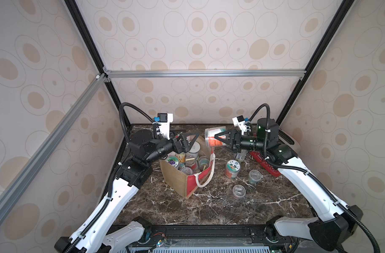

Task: Take out the seed jars from the canvas bag
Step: Pick up the seed jar from the canvas bag.

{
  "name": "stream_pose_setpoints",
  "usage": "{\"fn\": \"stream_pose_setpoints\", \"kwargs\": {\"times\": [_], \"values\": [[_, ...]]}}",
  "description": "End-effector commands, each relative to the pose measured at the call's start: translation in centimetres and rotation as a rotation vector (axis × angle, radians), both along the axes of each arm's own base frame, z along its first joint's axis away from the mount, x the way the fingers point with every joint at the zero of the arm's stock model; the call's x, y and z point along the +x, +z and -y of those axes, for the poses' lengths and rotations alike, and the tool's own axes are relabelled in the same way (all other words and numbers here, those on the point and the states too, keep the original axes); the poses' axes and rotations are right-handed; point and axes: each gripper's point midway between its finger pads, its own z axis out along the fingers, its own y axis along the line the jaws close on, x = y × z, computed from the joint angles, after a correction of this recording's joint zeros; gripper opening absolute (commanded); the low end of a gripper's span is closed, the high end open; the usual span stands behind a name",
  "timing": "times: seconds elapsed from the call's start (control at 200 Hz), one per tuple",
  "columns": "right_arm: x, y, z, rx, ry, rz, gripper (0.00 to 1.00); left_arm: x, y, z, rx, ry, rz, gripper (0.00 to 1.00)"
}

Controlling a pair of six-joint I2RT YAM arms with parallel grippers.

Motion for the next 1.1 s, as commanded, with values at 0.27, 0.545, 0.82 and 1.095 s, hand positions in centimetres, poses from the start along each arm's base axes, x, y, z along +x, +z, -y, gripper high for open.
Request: {"fn": "stream_pose_setpoints", "kwargs": {"times": [0.27, 0.545, 0.82, 1.095], "values": [[-1.5, 5.5, -0.4, 0.196, 0.088, 0.073, 0.70, -3.4, 0.9, 4.0, -0.254, -0.316, -0.070, 0.98], [-1.5, 5.1, -0.7, 0.205, 0.103, 0.057, 0.70, -3.8, 0.3, 5.5, -0.305, -0.381, -0.107, 0.98], [-1.7, 4.0, -1.0, 0.214, 0.131, 0.029, 0.70, -3.0, 0.1, 6.7, -0.325, -0.408, -0.137, 0.97], [-2.4, 3.4, -1.0, 0.206, 0.159, 0.025, 0.70, -2.3, 0.0, 6.9, -0.321, -0.384, -0.138, 0.98]]}}
